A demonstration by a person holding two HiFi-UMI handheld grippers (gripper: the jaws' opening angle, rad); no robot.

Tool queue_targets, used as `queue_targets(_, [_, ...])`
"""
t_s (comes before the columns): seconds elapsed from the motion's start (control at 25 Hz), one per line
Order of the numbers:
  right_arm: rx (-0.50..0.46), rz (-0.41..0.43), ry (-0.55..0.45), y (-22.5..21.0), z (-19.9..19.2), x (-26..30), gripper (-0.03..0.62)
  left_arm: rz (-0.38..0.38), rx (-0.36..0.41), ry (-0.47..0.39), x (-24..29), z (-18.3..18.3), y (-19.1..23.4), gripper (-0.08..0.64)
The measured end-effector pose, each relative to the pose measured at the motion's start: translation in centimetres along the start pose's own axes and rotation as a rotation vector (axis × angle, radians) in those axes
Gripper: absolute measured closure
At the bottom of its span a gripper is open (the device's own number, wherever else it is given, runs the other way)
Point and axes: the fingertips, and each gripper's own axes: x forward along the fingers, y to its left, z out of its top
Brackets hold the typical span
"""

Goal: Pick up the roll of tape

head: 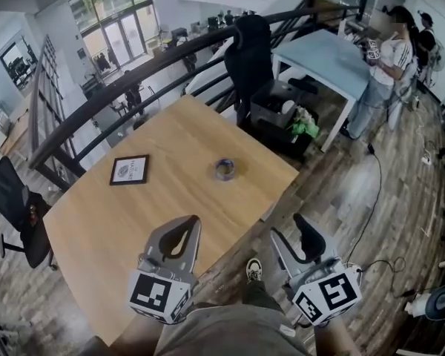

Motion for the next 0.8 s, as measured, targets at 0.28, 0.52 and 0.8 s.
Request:
queue_targets(0.28, [-0.013, 0.106, 0.031, -6.8, 1.4, 4.9, 0.382, 0.094, -0.011, -0.001, 7.5, 1.8, 0.4, 0.558])
queue_targets(0.52, [-0.027, 0.187, 0.031, -10.8, 2.1, 8.4, 0.382, 0.203, -0.024, 0.021, 10.5, 1.5, 1.8, 0.558])
queue_targets(0.8, [-0.043, 0.262, 0.053, -11.8, 1.8, 12.0, 0.382, 0.288, -0.029, 0.044, 11.1, 0.8, 3.4, 0.558])
